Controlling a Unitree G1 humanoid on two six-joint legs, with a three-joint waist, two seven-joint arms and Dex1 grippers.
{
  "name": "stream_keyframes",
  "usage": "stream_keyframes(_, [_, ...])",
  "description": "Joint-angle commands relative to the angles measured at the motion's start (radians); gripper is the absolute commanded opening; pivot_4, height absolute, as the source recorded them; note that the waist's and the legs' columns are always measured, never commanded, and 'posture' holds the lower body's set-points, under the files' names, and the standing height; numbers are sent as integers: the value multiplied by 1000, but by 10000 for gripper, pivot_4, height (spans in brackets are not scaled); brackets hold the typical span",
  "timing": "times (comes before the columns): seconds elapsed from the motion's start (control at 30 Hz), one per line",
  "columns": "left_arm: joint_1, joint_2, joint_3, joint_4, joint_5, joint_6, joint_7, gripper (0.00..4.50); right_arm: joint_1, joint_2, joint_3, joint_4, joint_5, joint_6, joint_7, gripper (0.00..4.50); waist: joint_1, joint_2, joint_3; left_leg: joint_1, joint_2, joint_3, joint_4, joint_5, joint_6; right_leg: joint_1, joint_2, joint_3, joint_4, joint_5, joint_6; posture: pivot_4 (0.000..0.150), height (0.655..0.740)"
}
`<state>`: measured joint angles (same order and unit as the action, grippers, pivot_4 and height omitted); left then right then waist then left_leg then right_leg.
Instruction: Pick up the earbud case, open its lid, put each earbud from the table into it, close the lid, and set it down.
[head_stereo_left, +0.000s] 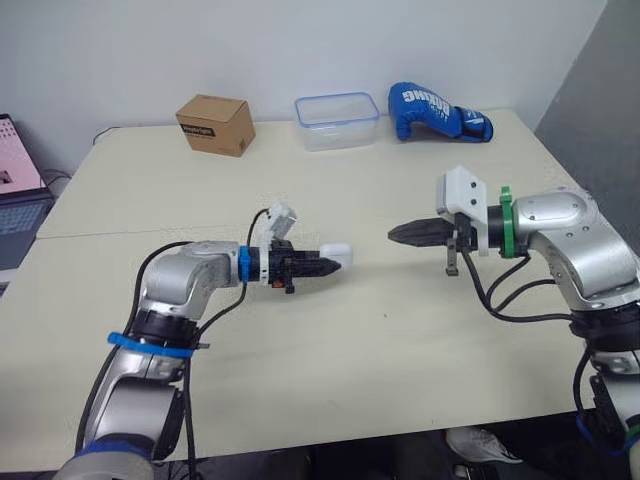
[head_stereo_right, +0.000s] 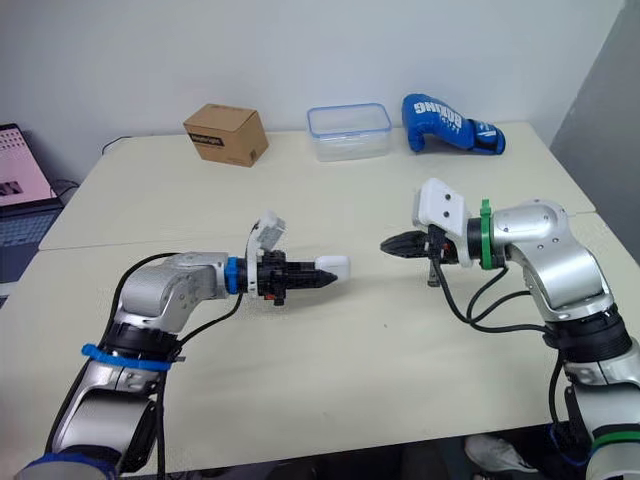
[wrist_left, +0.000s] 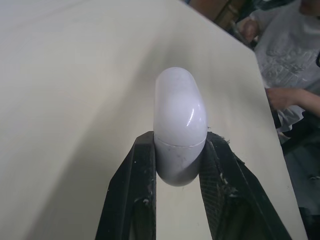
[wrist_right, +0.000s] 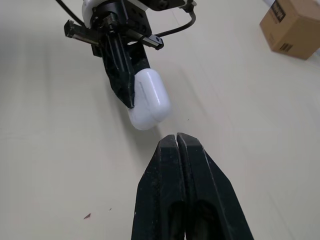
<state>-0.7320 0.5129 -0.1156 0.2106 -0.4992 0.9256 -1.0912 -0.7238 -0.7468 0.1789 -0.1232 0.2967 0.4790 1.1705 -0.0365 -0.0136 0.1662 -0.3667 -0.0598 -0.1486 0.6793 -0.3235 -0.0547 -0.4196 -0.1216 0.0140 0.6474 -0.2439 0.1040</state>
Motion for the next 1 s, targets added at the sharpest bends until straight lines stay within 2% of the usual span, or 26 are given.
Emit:
stream_keyframes(0.03, [-67,-41,12,76,-12,89,48,7919,17,-24,-38,-21,6,-5,-2,295,0,0,0,0,0,0,0,0,0,0,0,0,0,0,0,1500,7307])
stream_keyframes(0.43, [-125,-110,-27,307,73,21,68,7919,89,-70,-47,-70,6,44,-25,295,3,0,0,0,0,0,0,0,0,0,0,0,-1,0,0,1500,7307])
stream_keyframes(0.93, [-132,-118,-34,400,145,-40,65,7919,123,-70,-38,-105,13,71,-36,295,4,0,0,0,0,0,0,0,0,0,-1,0,0,0,0,1500,7307])
stream_keyframes(1.0, [-129,-114,-36,402,155,-54,68,15251,123,-68,-36,-109,14,74,-35,0,4,0,0,0,0,0,0,0,0,0,-1,0,0,0,0,1500,7307])
